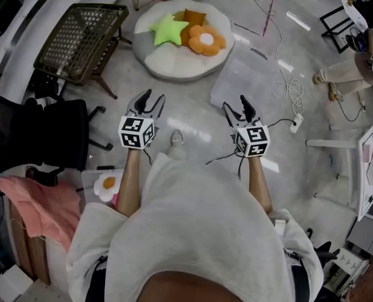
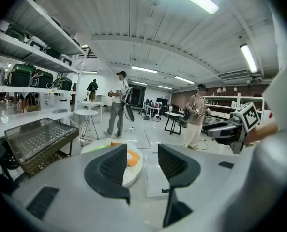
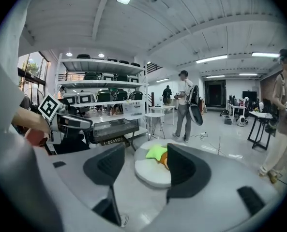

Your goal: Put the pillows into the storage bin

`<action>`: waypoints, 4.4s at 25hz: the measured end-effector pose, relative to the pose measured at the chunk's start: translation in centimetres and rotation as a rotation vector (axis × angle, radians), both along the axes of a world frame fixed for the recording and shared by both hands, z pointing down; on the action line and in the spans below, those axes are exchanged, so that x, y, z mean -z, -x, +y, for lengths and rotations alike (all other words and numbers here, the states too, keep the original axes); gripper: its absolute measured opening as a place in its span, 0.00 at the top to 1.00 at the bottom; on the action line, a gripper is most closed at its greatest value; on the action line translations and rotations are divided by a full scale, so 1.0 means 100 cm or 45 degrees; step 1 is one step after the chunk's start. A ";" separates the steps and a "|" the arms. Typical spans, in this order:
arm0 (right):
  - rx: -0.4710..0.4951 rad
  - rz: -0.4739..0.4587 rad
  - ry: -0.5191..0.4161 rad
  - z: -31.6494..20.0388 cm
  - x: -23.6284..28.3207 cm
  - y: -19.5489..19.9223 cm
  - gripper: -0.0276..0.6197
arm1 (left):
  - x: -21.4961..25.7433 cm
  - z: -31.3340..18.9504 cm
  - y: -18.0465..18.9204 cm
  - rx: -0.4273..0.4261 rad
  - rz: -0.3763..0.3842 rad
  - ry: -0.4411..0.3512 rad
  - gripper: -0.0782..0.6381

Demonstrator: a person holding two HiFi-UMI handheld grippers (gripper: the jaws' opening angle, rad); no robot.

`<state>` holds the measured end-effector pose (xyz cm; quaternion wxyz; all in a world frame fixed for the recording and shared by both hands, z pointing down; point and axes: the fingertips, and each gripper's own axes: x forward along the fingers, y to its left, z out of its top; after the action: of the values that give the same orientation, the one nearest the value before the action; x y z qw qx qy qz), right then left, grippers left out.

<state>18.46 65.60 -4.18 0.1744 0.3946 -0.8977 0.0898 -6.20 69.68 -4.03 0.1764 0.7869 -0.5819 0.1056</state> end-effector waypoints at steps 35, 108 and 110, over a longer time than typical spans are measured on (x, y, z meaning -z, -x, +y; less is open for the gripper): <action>0.022 0.020 0.204 -0.320 -0.064 0.099 0.58 | -0.039 -0.333 0.090 -0.062 -0.064 0.160 0.62; 0.130 0.398 0.682 -0.599 -0.592 0.238 0.29 | -0.454 -0.622 0.148 -0.210 0.129 0.535 0.62; 0.124 0.438 0.709 -0.601 -0.616 0.239 0.28 | -0.457 -0.622 0.150 -0.211 0.136 0.534 0.62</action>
<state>-5.45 5.53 57.40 0.4287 0.2978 -0.8139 0.2552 -21.18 7.44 41.71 0.3575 0.7824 -0.4705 0.1966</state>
